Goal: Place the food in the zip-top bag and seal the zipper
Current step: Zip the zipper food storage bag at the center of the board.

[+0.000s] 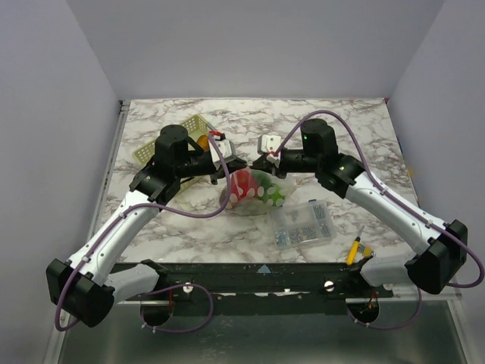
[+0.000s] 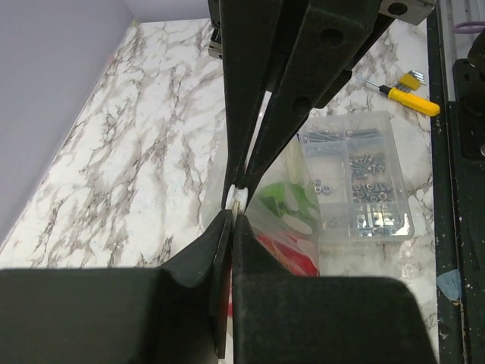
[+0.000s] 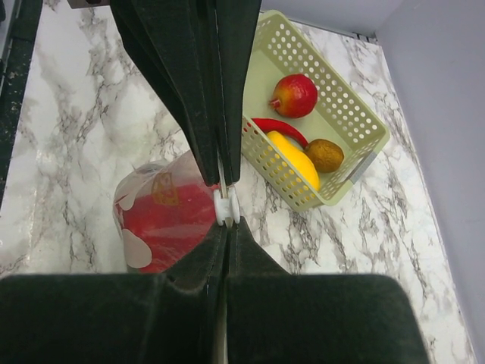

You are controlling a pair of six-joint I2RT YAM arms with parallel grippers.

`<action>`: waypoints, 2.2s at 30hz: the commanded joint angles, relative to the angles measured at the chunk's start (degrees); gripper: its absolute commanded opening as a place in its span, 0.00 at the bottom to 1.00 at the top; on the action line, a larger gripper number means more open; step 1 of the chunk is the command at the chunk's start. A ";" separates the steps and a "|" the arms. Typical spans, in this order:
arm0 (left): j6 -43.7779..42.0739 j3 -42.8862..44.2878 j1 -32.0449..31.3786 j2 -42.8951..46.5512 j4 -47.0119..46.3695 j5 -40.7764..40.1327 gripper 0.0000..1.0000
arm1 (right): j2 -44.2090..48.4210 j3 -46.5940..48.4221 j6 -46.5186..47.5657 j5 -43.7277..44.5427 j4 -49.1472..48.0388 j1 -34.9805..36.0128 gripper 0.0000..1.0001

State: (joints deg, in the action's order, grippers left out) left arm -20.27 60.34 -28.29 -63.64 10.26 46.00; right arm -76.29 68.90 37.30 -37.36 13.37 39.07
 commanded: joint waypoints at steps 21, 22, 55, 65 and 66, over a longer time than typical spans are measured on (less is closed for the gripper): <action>1.69 -0.96 0.08 1.94 -2.82 1.13 0.00 | -2.54 6.76 -2.18 -2.58 2.60 0.44 0.29; 1.88 -1.08 0.16 1.98 -3.05 0.93 0.00 | -2.75 6.90 -2.18 -2.75 2.76 0.45 0.23; 0.76 -11.55 0.96 12.36 -12.48 -23.55 0.00 | -0.59 -8.97 1.87 3.46 -2.46 -18.41 0.00; 0.41 -12.00 1.09 12.00 -13.29 -24.99 0.00 | -0.32 -11.35 4.13 5.74 -2.37 -22.29 0.00; 0.41 -12.00 1.07 11.99 -13.33 -25.38 0.00 | -0.37 -11.34 4.24 6.19 -2.40 -22.50 0.00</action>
State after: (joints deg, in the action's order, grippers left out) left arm -18.85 48.25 -27.79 -52.95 0.80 23.79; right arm -76.38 58.43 39.62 -35.31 10.72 18.33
